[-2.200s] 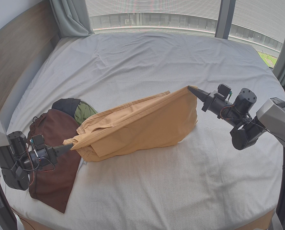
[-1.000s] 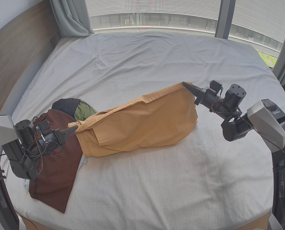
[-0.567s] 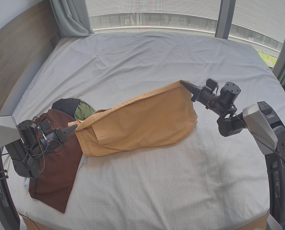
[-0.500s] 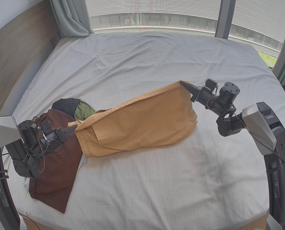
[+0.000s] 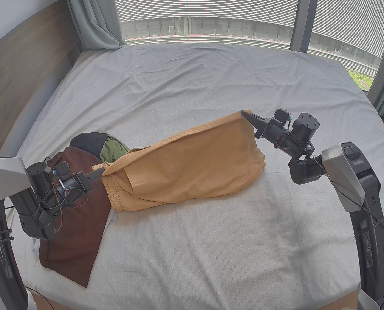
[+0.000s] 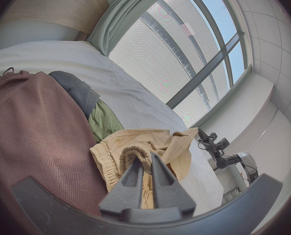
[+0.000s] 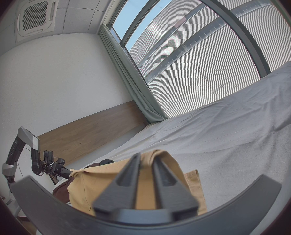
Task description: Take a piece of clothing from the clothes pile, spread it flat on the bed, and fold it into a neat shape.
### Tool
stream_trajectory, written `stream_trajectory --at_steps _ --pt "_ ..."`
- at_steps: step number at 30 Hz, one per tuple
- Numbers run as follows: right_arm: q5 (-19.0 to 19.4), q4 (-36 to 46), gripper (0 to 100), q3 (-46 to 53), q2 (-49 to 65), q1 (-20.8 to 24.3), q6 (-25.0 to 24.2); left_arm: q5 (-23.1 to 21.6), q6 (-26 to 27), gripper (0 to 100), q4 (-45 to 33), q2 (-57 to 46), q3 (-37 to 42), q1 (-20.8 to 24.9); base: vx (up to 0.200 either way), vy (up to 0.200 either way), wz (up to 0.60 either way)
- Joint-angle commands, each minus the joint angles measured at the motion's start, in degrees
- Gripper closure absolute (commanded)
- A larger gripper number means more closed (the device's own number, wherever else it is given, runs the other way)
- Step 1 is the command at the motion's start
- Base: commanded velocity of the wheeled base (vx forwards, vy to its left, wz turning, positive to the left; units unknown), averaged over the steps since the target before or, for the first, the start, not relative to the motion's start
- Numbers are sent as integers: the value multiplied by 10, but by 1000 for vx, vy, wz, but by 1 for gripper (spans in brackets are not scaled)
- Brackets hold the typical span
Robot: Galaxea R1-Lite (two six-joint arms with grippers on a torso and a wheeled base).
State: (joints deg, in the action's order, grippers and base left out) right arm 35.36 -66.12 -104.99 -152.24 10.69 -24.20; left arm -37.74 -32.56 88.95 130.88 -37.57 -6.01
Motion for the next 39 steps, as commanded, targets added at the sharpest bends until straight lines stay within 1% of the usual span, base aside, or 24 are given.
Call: stream_trajectory --at_steps 1,8,14,16,18,19,20,22,25,27,29,31,32,34,37,39 --pt "-2 1 0 -11 -8 -1 0 1 -1 0 2 5 -7 0 0 0 0" --pt "-3 0 0 -17 -6 0 0 1 0 0 2 10 -20 -5 0 0 0" --pt "-4 0 0 29 34 6 3 1 0 0 2 -5 -11 -6 0 0 0" --pt "-4 -6 0 107 85 13 0 0 0 0 2 -19 0 -1 0 0 0" --pt "-3 -6 0 163 121 19 0 0 1 0 2 -26 7 3 0 0 0" --pt "-3 -6 0 163 121 19 0 0 1 0 2 -26 7 3 0 0 0" --pt "-3 -7 0 212 148 20 0 0 2 0 2 -33 14 6 0 0 0" --pt "-4 -16 0 252 164 27 1 0 3 0 2 -38 15 10 0 0 0" --pt "-5 -45 0 284 169 31 1 0 6 0 2 -41 18 12 0 0 0" --pt "-6 -79 0 327 170 31 0 0 8 0 2 -44 20 14 0 0 0" --pt "-6 -85 0 339 171 30 0 0 10 0 2 -47 21 15 0 0 0" --pt "-24 -107 0 379 175 28 -1 -1 12 0 2 -51 28 19 0 0 0" --pt "-24 -107 0 379 175 28 -1 -1 12 0 2 -51 28 19 0 0 0" --pt "-34 -146 0 398 171 28 -19 0 14 0 2 -55 31 27 0 0 0" --pt "-35 -197 0 423 171 30 -65 -1 23 0 2 -61 36 27 0 0 0" --pt "-36 -210 0 445 174 30 -74 -1 32 0 2 -66 36 28 0 0 0"
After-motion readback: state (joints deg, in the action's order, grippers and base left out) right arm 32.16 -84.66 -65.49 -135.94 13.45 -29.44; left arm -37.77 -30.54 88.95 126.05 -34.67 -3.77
